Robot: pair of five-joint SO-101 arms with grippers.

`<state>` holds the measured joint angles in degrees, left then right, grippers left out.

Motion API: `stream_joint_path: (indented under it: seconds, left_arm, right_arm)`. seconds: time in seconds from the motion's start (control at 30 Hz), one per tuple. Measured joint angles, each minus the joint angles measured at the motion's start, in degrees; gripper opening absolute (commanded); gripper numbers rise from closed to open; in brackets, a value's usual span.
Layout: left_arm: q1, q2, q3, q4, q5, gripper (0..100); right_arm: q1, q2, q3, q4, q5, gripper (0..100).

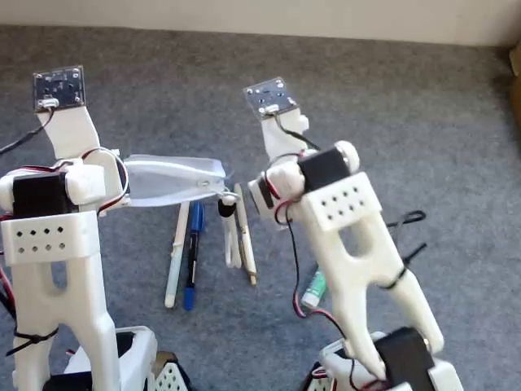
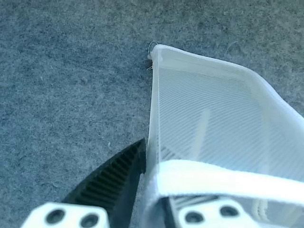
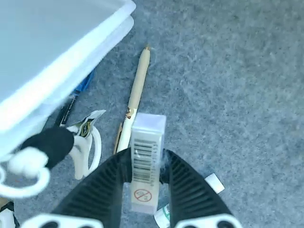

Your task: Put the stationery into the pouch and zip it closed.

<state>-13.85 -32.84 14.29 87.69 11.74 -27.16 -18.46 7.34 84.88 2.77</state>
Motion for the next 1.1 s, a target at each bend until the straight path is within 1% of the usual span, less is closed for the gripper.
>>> stream_joint_path:
  seconds: [0.07,0.13,0.23,0.43,0.53,0.63,0.93,1.1]
  left_arm:
    - [0.00,0.00,-0.44,0.70,0.00,4]
    - [0.00,0.00,-0.44,1.23,-0.88,0]
    - [0.00,0.00,-0.44,1.85,-3.60,1]
    - [0.18,0.00,-0.44,3.25,-3.87,1]
    - [0.18,0.00,-0.79,4.57,-1.32,1]
    - [0.18,0.00,-0.79,5.01,0.53,1]
    - [0.18,0.00,-1.32,5.27,1.05,1]
    - [0.00,0.00,-5.98,9.05,3.08,1]
  right_arm:
    - [0.00,-2.46,0.26,0.00,0.18,0.5]
    - [0.00,-4.84,0.26,0.00,0.35,0.5]
    - [0.00,-7.74,0.26,0.00,0.35,0.5]
    - [0.00,-12.40,0.26,-0.97,0.35,0.5]
    - [-0.97,-15.21,0.26,-3.52,0.35,0.5]
    - [-3.43,-18.20,0.26,-6.24,0.35,0.5]
    - [-9.05,-24.88,0.26,-16.35,0.35,0.5]
    - [-11.34,-24.88,0.26,-20.48,0.35,0.5]
